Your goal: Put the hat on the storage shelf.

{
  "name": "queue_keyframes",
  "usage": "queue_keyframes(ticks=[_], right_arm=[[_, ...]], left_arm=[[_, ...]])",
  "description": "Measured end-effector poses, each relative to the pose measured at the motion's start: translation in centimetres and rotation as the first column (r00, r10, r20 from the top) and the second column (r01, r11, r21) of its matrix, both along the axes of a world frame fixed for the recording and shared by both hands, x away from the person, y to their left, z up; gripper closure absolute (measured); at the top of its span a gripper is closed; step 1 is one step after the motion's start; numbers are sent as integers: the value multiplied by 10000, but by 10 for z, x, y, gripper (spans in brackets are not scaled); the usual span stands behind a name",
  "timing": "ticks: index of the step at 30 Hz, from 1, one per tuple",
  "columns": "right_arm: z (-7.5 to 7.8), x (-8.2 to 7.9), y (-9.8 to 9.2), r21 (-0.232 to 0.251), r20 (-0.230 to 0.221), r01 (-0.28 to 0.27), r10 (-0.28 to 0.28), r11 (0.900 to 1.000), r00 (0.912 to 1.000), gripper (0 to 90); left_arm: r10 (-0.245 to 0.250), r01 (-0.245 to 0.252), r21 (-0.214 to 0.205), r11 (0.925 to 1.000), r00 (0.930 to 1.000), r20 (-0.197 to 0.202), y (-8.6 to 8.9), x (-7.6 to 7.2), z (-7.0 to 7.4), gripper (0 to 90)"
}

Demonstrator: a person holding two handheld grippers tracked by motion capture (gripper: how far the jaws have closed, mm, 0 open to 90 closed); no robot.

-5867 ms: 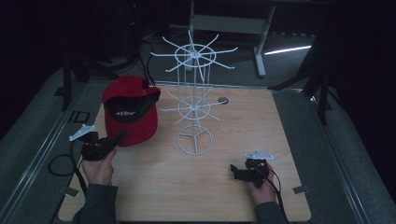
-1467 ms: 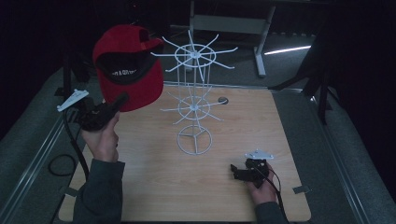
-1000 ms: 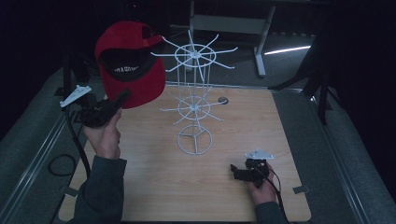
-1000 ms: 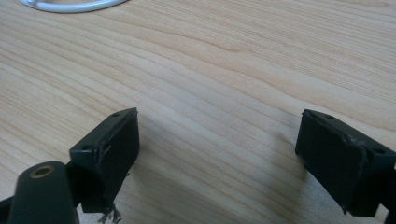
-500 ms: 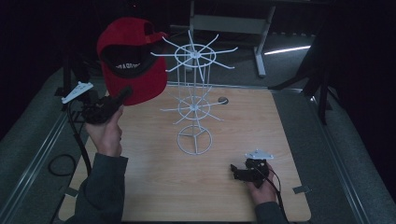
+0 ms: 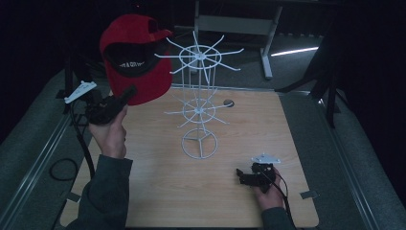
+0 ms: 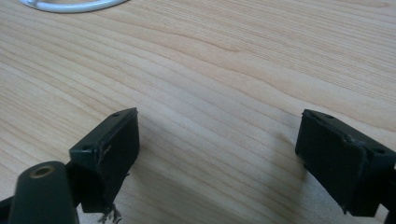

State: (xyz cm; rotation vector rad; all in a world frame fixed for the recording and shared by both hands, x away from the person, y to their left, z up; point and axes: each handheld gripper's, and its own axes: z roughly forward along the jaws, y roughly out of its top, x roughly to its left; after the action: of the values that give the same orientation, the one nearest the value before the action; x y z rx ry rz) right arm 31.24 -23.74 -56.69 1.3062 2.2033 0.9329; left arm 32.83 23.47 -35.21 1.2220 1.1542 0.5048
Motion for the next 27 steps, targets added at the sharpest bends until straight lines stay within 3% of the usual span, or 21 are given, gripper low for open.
queue_keyframes(ticks=[15,27], right_arm=[[0,0,0,1,1,-5,5,10000,10000,134],[0,0,0,-2,1,0,0,10000,10000,134]], left_arm=[[-143,143,-109,9998,9999,53,-3,3,1,855],[-488,489,-33,9988,9982,353,-8,-1,7,854]])
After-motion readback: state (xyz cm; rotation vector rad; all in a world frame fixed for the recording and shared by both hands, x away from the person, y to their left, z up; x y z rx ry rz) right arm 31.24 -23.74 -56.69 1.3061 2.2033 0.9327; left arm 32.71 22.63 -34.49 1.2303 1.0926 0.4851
